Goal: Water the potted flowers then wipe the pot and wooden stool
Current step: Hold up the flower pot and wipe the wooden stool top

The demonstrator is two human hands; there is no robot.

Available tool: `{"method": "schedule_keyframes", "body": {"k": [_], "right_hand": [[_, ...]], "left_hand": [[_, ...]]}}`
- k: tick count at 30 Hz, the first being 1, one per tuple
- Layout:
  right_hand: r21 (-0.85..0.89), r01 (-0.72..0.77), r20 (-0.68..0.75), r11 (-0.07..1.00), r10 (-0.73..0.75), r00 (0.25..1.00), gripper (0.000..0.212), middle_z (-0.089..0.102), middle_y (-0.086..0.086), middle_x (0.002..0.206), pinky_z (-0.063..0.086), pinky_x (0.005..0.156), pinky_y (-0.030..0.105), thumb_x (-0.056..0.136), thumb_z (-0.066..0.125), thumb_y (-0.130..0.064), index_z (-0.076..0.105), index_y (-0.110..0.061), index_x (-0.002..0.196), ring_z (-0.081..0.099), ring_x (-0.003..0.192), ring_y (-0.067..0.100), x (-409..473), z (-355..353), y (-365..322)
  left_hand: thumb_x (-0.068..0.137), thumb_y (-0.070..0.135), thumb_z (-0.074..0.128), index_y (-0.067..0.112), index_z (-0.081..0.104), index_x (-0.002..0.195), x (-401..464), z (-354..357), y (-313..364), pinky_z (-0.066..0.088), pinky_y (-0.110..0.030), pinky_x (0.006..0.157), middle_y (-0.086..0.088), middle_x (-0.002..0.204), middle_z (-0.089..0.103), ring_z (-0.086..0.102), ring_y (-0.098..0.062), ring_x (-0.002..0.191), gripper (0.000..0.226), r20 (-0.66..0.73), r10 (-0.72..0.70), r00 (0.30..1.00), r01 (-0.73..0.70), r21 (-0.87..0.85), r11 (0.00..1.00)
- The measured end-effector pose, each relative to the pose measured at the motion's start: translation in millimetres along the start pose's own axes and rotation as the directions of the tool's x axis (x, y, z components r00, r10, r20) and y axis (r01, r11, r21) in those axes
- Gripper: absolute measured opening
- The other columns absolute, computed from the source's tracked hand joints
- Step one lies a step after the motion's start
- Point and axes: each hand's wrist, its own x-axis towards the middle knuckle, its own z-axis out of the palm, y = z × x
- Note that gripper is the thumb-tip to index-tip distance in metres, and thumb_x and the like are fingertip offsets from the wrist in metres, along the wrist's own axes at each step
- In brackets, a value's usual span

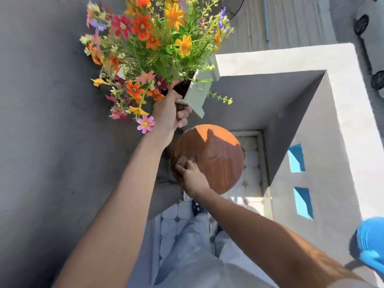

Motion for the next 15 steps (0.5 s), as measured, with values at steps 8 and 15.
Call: {"method": "schedule_keyframes", "body": {"k": [8, 15], "right_hand": [[-0.162, 0.102, 0.150, 0.982, -0.078, 0.986, 0.046, 0.040, 0.012, 0.124, 0.054, 0.077, 0.047, 0.089, 0.053, -0.008, 0.050, -0.025, 0.132, 0.039, 0.115, 0.037, 7.1, 35.0, 29.0], [-0.151, -0.250, -0.053, 0.957, 0.244, 0.968, 0.037, 0.048, 0.004, 0.098, 0.049, 0.088, 0.031, 0.090, 0.048, -0.010, 0.065, -0.028, 0.118, 0.047, 0.093, 0.015, 56.3, -66.2, 108.2]], "left_hand": [[0.094, 0.009, 0.037, 0.004, 0.052, 0.075, 24.8, -5.2, 0.0, 0.024, -0.021, 0.033, -0.012, 0.062, 0.052, 0.035, -0.010, 0.041, 0.024, -0.021, 0.001, 1.000, -0.001, 0.008, 1.000], [0.093, 0.009, 0.039, 0.005, 0.052, 0.073, 36.6, -10.3, -2.7, 0.024, -0.020, 0.033, -0.013, 0.062, 0.053, 0.035, -0.011, 0.041, 0.023, -0.045, -0.012, 0.999, 0.012, -0.001, 1.000]]}}
